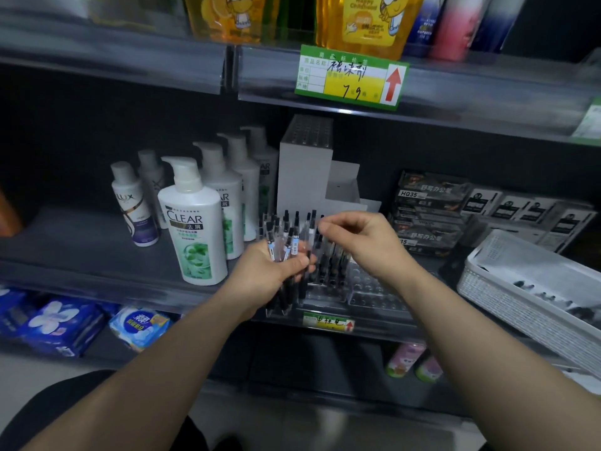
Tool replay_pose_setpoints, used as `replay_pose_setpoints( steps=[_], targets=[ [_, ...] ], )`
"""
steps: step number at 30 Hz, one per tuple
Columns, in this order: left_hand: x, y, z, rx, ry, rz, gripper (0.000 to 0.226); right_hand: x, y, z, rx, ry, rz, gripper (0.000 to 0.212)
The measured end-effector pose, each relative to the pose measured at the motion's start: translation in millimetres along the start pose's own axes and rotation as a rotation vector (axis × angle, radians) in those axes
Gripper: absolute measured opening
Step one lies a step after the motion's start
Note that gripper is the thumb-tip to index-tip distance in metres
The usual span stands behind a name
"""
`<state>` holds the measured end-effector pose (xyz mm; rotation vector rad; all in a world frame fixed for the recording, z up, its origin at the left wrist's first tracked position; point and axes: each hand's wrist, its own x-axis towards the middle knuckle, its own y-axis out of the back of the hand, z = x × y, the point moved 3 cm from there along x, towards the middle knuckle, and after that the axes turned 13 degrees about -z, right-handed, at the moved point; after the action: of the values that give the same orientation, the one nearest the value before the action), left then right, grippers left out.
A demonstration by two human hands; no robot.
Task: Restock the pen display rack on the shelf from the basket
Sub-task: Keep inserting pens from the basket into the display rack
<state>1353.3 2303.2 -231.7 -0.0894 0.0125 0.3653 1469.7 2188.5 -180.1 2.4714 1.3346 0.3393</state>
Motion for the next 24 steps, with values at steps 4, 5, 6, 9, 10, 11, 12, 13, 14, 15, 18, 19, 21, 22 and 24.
replay_pose_setpoints(
  steps=[4,5,6,9,10,11,12,13,14,15,18,19,21,22,24],
  targets=[
    [1.4,-6.4,-2.0,0.058,0.016,-0.063,0.015,-0.9,1.0,-1.8,0.024,-0.019,-0.032,0.008],
    [1.4,-6.7,-1.0,0.06,0.017,-0.061,0.013,-0.7,2.6,-0.8,0.033,-0.025,-0.035,0.005],
    [1.4,-5.5,0.9,0.053,0.012,-0.041,0.011,-0.8,5.1,0.1,0.052,-0.027,-0.039,0.003],
    [3.5,6.3,5.9,-0.002,-0.005,0.08,0.01,-0.8,18.2,3.3,0.119,-0.017,0.015,0.005],
    [3.9,10.9,6.9,0.0,-0.007,0.107,0.012,-0.9,23.2,4.8,0.113,-0.019,0.057,0.006],
    [3.7,14.1,7.7,-0.004,-0.009,0.122,0.013,-1.3,27.2,6.9,0.091,-0.024,0.099,0.007],
    [3.5,16.2,7.8,-0.013,-0.006,0.13,0.015,-1.7,30.0,9.5,0.069,-0.03,0.134,0.007],
    [2.8,17.2,8.2,-0.023,0.003,0.128,0.016,-2.1,31.6,12.4,0.049,-0.033,0.166,0.008],
    [2.6,17.3,8.3,-0.023,0.016,0.12,0.018,-2.0,32.1,15.4,0.025,-0.035,0.191,0.012],
    [2.7,16.9,8.3,-0.015,0.029,0.106,0.019,-1.6,32.1,18.6,-0.008,-0.036,0.208,0.014],
    [3.3,15.5,7.5,0.033,0.046,0.077,0.023,0.8,28.1,27.9,-0.131,-0.047,0.211,0.012],
    [3.4,15.2,7.5,0.046,0.044,0.076,0.022,1.6,26.0,30.6,-0.179,-0.048,0.205,0.011],
    [2.7,15.3,8.1,0.059,0.033,0.086,0.02,3.3,21.5,34.3,-0.285,-0.037,0.183,0.009],
    [2.0,15.2,9.0,0.058,0.026,0.092,0.019,4.2,18.6,35.3,-0.33,-0.028,0.167,0.01],
    [1.1,14.7,11.0,0.048,0.011,0.093,0.016,6.1,12.8,35.7,-0.408,0.0,0.135,0.01]
  ],
)
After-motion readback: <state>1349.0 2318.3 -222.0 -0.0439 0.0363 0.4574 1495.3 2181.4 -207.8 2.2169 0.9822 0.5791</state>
